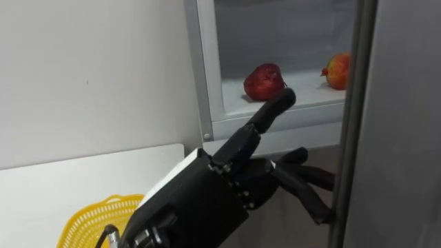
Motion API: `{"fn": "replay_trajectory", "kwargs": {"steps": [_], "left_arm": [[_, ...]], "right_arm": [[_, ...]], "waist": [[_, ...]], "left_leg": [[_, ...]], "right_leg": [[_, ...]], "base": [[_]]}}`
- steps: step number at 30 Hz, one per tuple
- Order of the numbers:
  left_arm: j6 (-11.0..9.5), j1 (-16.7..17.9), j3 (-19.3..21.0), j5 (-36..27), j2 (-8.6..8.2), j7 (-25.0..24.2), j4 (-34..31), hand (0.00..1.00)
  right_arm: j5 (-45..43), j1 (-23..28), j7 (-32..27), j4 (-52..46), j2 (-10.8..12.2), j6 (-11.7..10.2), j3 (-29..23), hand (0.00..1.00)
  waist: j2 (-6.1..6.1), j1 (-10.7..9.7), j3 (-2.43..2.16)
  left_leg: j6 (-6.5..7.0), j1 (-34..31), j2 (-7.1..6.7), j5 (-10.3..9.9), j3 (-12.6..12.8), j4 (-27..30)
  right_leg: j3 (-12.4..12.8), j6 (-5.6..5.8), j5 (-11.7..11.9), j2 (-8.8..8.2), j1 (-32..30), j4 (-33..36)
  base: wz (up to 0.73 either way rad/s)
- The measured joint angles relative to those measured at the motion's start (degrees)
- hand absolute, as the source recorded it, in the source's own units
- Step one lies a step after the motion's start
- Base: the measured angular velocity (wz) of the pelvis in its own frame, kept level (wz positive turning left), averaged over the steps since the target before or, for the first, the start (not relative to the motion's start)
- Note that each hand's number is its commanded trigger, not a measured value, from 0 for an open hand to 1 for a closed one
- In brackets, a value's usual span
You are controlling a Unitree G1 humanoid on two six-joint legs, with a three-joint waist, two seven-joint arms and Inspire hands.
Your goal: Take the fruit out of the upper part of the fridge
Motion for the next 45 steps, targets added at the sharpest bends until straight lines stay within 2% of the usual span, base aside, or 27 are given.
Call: {"fn": "replay_trajectory", "kwargs": {"steps": [20, 29, 34, 38, 41, 43, 45], "left_arm": [[-0.02, -1.37, -0.02, -1.61, 0.21, -1.15, 0.12, 0.00], [-0.02, -1.39, -0.02, -1.64, 0.17, -1.54, 0.12, 0.00], [-0.01, -2.86, -0.65, -2.11, 0.18, -1.05, 0.10, 0.00], [-0.01, -4.31, -2.37, -2.72, 0.04, -0.88, 0.00, 0.00], [-0.02, -6.67, -3.91, -2.93, 0.05, -0.93, 0.01, 0.00], [-0.02, -7.22, -4.84, -3.22, 0.10, -1.07, 0.01, 0.00], [-0.03, -7.31, -5.42, -3.80, 0.09, -1.63, 0.00, 0.00]], "right_arm": [[0.09, -0.34, -0.26, -0.05, -0.10, -0.19, 0.07, 0.00], [2.06, -0.10, -0.28, 0.17, -0.10, -0.14, 0.14, 0.00], [2.69, 0.35, -0.18, -0.10, -0.15, -0.11, 0.20, 0.00], [2.82, 1.74, 0.03, -2.04, -0.16, -0.05, 0.75, 0.00], [2.82, 2.21, 0.28, -2.18, -0.27, -0.05, 0.74, 0.00], [2.82, 2.21, 0.55, -2.44, -0.33, -0.04, 0.74, 0.00], [2.87, 2.17, 0.55, -2.86, -0.58, -0.07, 0.62, 0.00]], "waist": [[-0.22, -0.15, 0.15], [-0.09, -0.22, 0.18], [-0.10, -0.26, 0.18], [-0.12, -0.27, 0.16], [-0.12, -0.40, 0.16], [-0.15, -0.91, 0.14], [-0.15, -1.96, 0.11]], "left_leg": [[0.00, 0.16, 0.15, 0.00, 1.04, -0.13], [0.00, 0.34, 0.25, 0.00, 2.78, -0.04], [0.00, 0.11, 0.35, 0.00, 3.94, -0.09], [0.00, 0.13, 0.42, 0.00, 5.05, -0.08], [0.00, 0.06, 0.56, -0.01, 5.48, -0.11], [-0.01, 0.04, 0.75, -0.02, 5.67, -0.18], [-0.02, 0.06, 0.89, -0.02, 6.94, -0.16]], "right_leg": [[0.94, -0.12, 0.14, 0.13, 0.03, -0.05], [2.19, -0.12, 0.15, 0.27, -0.27, -0.04], [2.60, -0.12, 0.16, 0.29, -0.74, -0.02], [3.87, -0.12, 0.21, 0.43, -1.05, -0.10], [5.08, -0.16, 0.48, 0.69, -1.14, -0.09], [5.51, -0.23, 0.72, 0.90, -1.16, -0.12], [6.71, -0.27, 0.76, 1.12, -1.44, -0.12]], "base": [[-0.02], [-0.06], [-0.06], [-0.14], [-0.21], [-0.18], [-0.17]]}}
